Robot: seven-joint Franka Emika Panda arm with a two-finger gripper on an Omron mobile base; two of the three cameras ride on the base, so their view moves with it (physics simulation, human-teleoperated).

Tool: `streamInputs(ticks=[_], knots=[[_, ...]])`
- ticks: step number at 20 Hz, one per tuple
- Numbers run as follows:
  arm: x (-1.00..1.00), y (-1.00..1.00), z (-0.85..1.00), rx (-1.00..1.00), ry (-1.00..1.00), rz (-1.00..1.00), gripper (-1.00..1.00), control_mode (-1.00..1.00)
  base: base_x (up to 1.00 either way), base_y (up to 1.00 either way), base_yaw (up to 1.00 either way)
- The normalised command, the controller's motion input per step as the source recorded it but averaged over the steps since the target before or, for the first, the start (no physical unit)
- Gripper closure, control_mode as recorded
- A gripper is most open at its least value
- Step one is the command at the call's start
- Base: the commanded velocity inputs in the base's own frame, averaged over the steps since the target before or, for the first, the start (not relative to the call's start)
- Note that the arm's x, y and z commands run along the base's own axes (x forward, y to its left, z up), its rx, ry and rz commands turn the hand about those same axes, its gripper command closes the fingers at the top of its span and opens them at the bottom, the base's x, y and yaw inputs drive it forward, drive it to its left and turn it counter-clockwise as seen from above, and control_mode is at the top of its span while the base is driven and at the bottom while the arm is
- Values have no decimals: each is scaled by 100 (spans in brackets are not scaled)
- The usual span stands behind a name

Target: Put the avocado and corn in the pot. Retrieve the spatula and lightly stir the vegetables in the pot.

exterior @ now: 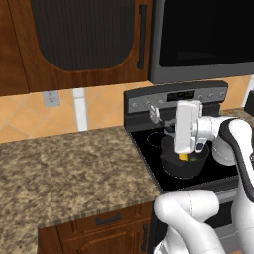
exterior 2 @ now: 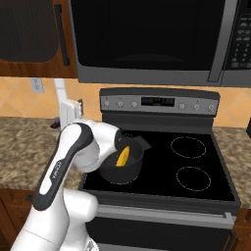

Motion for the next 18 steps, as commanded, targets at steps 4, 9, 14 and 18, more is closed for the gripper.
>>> streamInputs(ticks=[4, 9, 14, 18], knots=[[-3, -36, 3, 39, 24, 0, 100, -100, 0, 0, 0], [7, -27, 16, 28, 77, 0, 100, -100, 0, 0, 0], [1, -8, 1, 3, 31, 0, 100, -100, 0, 0, 0], [0, -2, 0, 5, 0, 0, 100, -100, 0, 0, 0]])
